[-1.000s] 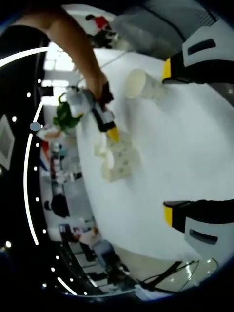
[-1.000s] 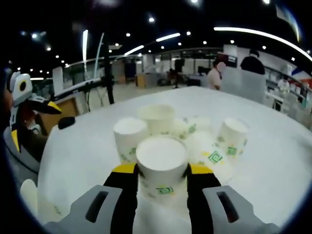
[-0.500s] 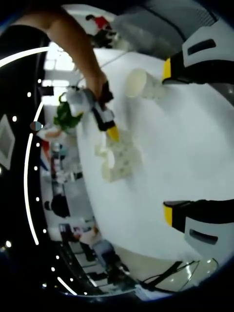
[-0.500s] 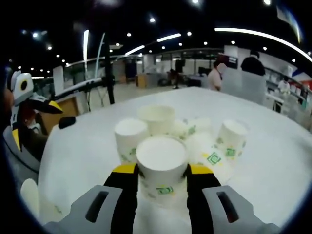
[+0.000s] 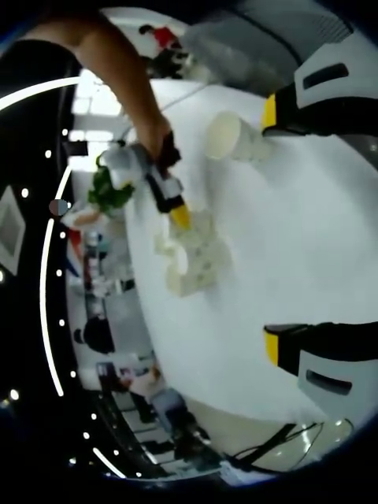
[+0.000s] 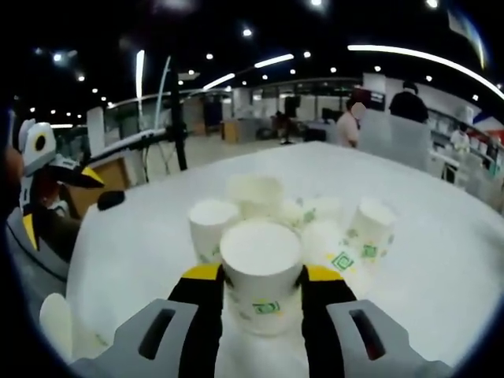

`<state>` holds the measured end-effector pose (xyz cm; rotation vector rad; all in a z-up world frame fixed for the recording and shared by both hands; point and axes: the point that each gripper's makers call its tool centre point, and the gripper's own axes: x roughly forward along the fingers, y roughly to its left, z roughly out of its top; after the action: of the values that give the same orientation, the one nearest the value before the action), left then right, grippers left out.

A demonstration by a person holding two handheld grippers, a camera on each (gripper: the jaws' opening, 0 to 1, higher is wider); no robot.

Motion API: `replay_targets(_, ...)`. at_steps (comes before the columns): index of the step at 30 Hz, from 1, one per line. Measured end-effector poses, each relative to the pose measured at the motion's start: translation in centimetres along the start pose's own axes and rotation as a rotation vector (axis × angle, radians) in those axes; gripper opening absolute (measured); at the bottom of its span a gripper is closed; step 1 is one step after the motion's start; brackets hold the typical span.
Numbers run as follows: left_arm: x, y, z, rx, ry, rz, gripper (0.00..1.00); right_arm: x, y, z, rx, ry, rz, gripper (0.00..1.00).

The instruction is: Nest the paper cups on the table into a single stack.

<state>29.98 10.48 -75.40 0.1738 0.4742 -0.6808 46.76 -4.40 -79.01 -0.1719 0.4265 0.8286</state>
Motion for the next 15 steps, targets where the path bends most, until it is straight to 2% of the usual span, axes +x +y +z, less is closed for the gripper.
replay_targets(15,0.3,-0.2,0.5,-0.001,-0.016,-0.003,0.96,-0.5,0.2,1.4,-0.032,0.011,0.008,0.36)
